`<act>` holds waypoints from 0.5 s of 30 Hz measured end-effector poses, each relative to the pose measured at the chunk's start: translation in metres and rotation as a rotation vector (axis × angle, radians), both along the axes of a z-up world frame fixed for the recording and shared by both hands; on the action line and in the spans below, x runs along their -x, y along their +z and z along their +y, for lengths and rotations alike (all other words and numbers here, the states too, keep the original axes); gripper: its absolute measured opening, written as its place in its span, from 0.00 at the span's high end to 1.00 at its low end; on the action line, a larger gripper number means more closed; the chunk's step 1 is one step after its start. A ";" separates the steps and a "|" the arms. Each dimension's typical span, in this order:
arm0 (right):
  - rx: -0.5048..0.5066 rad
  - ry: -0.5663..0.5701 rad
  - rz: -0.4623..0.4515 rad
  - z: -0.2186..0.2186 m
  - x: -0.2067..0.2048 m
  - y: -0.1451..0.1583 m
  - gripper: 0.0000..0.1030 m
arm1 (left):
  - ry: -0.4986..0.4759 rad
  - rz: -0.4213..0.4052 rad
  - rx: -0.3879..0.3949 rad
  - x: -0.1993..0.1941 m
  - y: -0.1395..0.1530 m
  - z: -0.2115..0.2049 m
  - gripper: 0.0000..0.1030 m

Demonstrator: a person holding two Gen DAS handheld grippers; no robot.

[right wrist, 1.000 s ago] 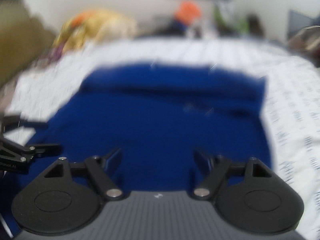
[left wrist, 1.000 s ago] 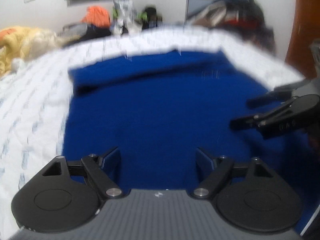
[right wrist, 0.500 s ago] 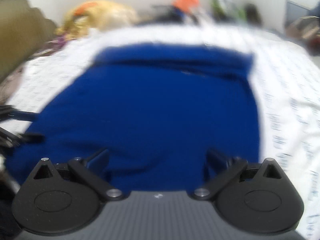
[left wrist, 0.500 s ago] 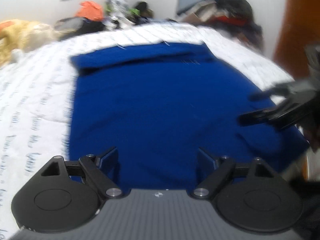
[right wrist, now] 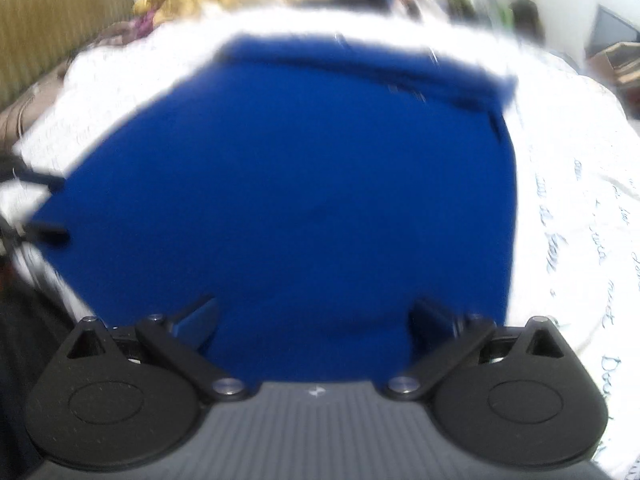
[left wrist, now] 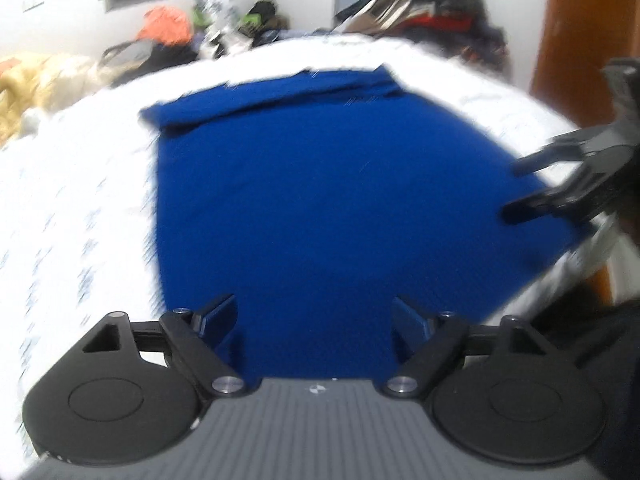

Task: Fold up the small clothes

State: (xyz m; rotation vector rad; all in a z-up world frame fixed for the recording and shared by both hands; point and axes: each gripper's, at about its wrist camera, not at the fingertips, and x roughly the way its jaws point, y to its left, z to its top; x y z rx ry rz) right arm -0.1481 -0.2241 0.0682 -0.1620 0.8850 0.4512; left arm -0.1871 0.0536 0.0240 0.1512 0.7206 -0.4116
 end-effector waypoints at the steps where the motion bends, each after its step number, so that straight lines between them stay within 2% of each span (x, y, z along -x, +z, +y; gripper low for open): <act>1: -0.050 0.018 -0.016 0.000 0.003 0.005 0.00 | -0.014 0.003 0.012 -0.004 0.001 -0.004 0.17; 3: -0.100 0.050 -0.021 0.013 -0.002 0.009 0.00 | -0.018 0.046 0.015 -0.013 -0.006 -0.011 0.17; 5: -0.056 0.083 -0.010 0.029 -0.007 0.001 0.00 | 0.007 0.091 0.000 -0.017 -0.015 -0.007 0.16; 7: 0.030 0.099 0.008 0.033 -0.004 -0.017 0.00 | 0.029 0.070 -0.016 -0.008 -0.016 0.003 0.16; 8: 0.040 0.121 -0.048 0.027 0.007 -0.019 0.00 | 0.053 0.070 -0.006 -0.004 -0.015 0.010 0.16; 10: 0.009 0.100 -0.027 0.011 0.016 -0.018 0.00 | 0.142 0.069 0.021 0.004 -0.011 0.029 0.16; 12: 0.005 0.061 0.031 -0.003 0.019 -0.008 0.00 | 0.242 0.091 0.080 0.008 -0.006 0.052 0.16; 13: -0.042 0.017 0.052 -0.017 0.020 0.000 0.00 | 0.279 0.118 0.137 0.006 -0.003 0.062 0.16; 15: -0.202 -0.100 0.077 -0.056 0.018 0.016 0.00 | 0.318 0.213 0.302 0.002 -0.004 0.086 0.15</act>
